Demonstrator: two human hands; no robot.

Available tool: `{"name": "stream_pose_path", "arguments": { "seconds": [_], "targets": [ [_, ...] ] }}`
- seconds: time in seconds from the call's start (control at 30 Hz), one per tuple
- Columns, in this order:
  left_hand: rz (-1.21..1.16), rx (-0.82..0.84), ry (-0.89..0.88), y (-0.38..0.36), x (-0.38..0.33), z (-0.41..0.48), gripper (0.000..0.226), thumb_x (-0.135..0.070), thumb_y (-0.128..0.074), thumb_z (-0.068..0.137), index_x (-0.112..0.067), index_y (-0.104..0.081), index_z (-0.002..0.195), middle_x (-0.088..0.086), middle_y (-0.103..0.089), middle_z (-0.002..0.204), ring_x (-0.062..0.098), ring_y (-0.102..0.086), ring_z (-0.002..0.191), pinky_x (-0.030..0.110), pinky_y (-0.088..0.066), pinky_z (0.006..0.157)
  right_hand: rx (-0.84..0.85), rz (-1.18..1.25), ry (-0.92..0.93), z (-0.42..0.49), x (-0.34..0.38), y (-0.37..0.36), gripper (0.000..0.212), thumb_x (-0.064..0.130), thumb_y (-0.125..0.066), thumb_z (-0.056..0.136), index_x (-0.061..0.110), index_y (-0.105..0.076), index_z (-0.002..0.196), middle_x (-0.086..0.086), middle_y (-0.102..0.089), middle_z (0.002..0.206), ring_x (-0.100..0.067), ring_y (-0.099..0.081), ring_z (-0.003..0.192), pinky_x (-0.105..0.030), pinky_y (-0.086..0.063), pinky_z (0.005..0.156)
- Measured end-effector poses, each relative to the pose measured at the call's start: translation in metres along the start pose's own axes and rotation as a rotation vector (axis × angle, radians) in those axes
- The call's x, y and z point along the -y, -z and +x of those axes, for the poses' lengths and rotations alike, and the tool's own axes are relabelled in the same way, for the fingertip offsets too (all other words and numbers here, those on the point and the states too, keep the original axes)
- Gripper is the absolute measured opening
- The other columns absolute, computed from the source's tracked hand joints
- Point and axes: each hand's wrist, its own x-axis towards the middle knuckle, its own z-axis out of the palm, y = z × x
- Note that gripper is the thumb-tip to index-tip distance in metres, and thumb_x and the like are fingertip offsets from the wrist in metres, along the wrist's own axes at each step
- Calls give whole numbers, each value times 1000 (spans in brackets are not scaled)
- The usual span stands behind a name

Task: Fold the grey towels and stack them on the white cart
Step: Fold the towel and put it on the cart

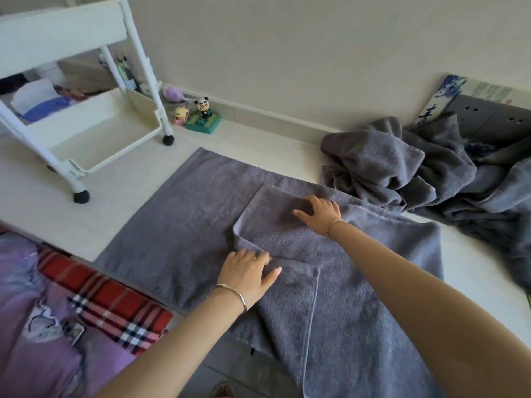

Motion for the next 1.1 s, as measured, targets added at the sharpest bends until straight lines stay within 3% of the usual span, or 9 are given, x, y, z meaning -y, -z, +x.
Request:
{"name": "stream_pose_path", "arguments": {
  "seconds": [0.17, 0.33, 0.5, 0.6, 0.7, 0.87, 0.93, 1.03, 1.1],
  "targets": [
    [-80, -233, 21, -7, -37, -23, 57, -76, -43, 69, -20, -53, 72, -2, -52, 74, 20, -52, 67, 31, -45, 59, -72, 11, -40, 7, 3, 0, 67, 63, -49, 85, 20, -42, 136, -9, -44, 139, -29, -34, 133, -41, -19, 115],
    [-97, 1, 325, -20, -82, -25, 73, -85, -38, 53, -18, -57, 78, 5, -60, 87, 30, -56, 76, 39, -46, 64, -56, 15, 23, 7, 3, 11, 62, 66, -53, 81, 25, -55, 127, -6, -54, 130, -30, -38, 127, -40, -26, 109],
    [-79, -52, 402, -32, -97, -22, 46, -62, -43, 62, -20, -57, 73, 7, -56, 78, 30, -52, 67, 37, -41, 56, -29, -22, 70, 6, 4, 10, 62, 63, -54, 83, 17, -55, 125, -10, -51, 128, -30, -42, 124, -40, -31, 104],
    [-168, -125, 345, -37, -94, -22, 18, -38, -50, 68, -20, -53, 69, 4, -54, 73, 28, -53, 63, 36, -42, 52, -65, 99, 85, 9, 7, 6, 44, 57, -56, 84, 16, -54, 99, -9, -62, 100, -27, -54, 99, -37, -35, 92],
    [-545, -324, 397, -17, -83, -24, 16, -27, -45, 89, -16, -48, 78, 0, -51, 71, 21, -51, 64, 36, -41, 59, -102, 393, 137, 8, 16, 12, 32, 40, -61, 88, 13, -48, 78, -4, -50, 71, -21, -45, 71, -29, -35, 68],
    [-1500, -515, 817, 45, -46, -4, 13, -17, -42, 99, -19, -45, 86, -3, -55, 81, 10, -53, 74, 33, -44, 83, -214, 609, 301, 4, 38, 66, 36, 23, -59, 92, 15, -38, 63, -1, -38, 63, -8, -34, 60, -23, -29, 59],
    [-1843, -611, 847, 73, -29, 4, 18, -16, -39, 100, -20, -46, 84, 2, -57, 85, 15, -55, 78, 37, -48, 73, -255, 689, 312, 9, 55, 92, 32, 25, -58, 93, 4, -49, 70, -5, -44, 68, -7, -39, 64, -24, -35, 64],
    [-2063, -756, 782, 109, -7, 3, 21, -15, -37, 99, -18, -49, 83, 4, -61, 83, 15, -62, 73, 26, -53, 58, -278, 828, 314, 15, 85, 130, 35, 29, -57, 93, -5, -59, 95, -5, -58, 83, -8, -51, 78, -18, -44, 70],
    [-2143, -837, 716, 122, 14, -1, 20, -16, -36, 99, -15, -51, 87, 6, -62, 89, 14, -65, 75, 25, -54, 61, -283, 891, 349, 16, 111, 151, 35, 31, -56, 93, -2, -60, 103, -3, -62, 90, -6, -55, 83, -12, -45, 73]
  ]
}}
